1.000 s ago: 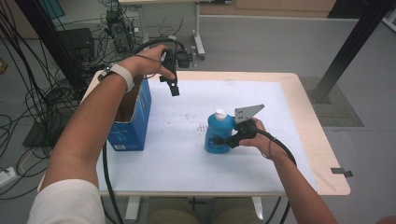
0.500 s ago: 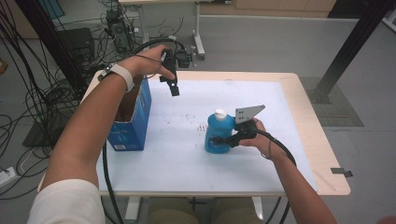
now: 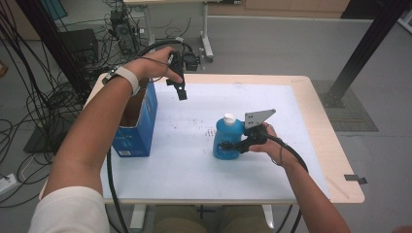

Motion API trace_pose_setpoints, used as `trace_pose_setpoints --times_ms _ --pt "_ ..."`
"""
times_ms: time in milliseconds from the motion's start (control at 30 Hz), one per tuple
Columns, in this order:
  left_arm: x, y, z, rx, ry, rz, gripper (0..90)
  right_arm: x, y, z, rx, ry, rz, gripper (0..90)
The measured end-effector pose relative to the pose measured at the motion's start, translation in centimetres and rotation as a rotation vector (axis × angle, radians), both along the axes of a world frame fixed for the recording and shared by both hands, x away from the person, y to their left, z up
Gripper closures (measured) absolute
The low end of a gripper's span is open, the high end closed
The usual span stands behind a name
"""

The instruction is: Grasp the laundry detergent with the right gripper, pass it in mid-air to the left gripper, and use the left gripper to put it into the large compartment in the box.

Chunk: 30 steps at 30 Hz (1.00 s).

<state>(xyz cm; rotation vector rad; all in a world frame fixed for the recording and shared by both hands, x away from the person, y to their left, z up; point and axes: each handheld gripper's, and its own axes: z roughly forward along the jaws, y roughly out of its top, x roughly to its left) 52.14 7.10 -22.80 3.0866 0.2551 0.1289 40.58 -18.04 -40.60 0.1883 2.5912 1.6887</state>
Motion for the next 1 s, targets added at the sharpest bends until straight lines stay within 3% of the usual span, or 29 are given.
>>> trace_pose_setpoints --times_ms 1000 --pt "-0.13 0.09 0.12 0.0 -0.003 0.001 10.7 0.03 0.02 0.09 -0.013 0.009 -0.003 42.1"
